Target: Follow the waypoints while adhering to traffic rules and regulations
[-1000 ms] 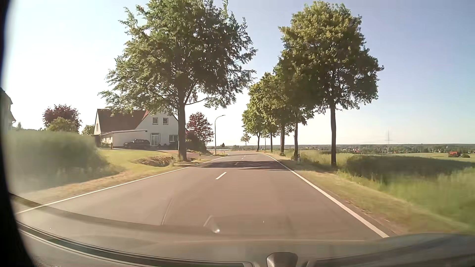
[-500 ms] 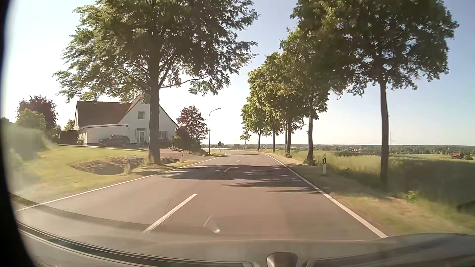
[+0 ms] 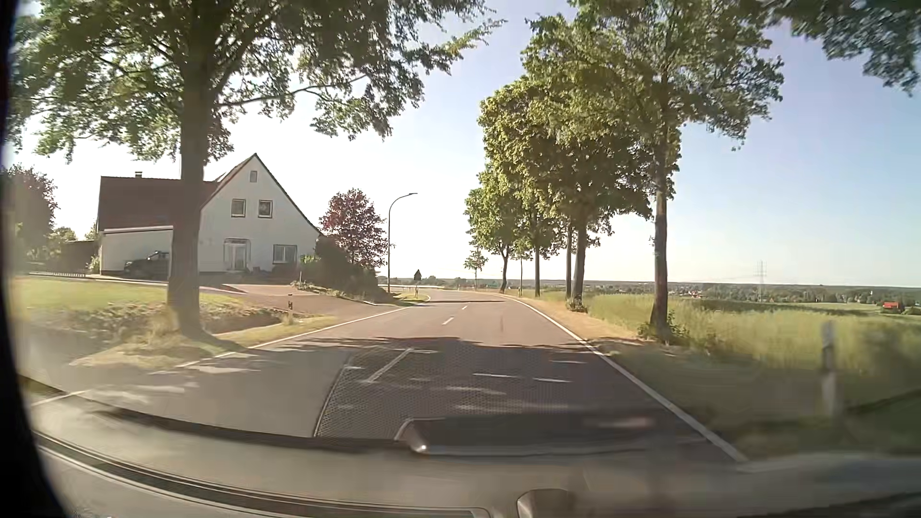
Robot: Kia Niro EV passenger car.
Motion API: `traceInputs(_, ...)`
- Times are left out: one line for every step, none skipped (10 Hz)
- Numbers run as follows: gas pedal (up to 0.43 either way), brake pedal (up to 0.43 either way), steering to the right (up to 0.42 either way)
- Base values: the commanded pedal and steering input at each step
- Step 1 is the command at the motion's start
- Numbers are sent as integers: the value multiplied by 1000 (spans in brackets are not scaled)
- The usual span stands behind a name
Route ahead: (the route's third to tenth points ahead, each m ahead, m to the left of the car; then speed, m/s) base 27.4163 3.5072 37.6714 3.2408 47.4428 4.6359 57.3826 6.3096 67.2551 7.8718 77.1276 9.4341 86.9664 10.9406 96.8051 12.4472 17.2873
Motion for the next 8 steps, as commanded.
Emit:
traceInputs(197, 6, 2)
traceInputs(189, 6, 2)
traceInputs(189, 6, 2)
traceInputs(189, 6, 2)
traceInputs(189, 6, 2)
traceInputs(189, 6, 2)
traceInputs(189, 6, 2)
traceInputs(189, 6, 2)
